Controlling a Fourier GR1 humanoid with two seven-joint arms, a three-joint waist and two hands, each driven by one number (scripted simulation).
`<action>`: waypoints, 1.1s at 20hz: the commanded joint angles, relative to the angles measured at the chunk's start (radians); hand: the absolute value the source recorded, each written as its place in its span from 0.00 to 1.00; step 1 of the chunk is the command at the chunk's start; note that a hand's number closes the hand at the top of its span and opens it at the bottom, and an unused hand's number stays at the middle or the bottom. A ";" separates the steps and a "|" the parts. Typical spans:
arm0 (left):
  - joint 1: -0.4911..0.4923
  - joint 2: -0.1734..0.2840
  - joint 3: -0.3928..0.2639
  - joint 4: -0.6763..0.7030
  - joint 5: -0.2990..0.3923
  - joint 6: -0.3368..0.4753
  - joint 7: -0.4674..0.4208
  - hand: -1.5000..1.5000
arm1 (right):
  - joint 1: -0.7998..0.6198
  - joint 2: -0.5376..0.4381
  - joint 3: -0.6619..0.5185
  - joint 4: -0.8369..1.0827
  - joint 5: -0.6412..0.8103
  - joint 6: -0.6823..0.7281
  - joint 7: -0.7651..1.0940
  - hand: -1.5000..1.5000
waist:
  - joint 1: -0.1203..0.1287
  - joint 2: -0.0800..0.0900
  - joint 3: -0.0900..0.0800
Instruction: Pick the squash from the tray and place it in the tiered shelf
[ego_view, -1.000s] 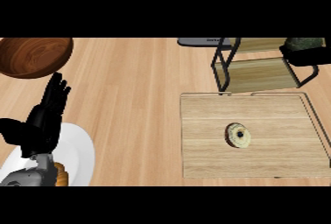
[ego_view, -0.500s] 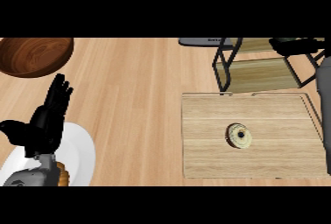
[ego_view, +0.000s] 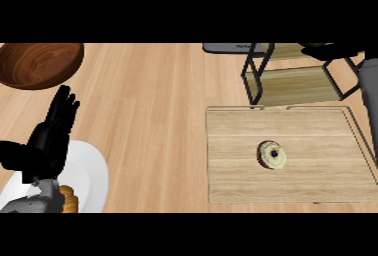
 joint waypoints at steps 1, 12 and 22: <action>-0.065 0.017 0.035 0.049 0.007 0.000 0.010 0.50 | -0.061 -0.046 -0.006 0.027 -0.049 0.047 -0.036 0.00 | -0.002 0.004 0.001; -0.024 -0.018 -0.004 -0.014 -0.025 0.022 0.039 0.50 | -0.036 -0.110 -0.130 -0.051 -0.203 -0.027 0.034 0.00 | -0.006 0.002 0.001; -0.027 0.014 0.072 0.123 0.031 -0.034 -0.071 0.50 | 0.189 -0.361 -0.270 -0.175 -0.375 0.231 0.145 0.00 | -0.030 -0.002 0.000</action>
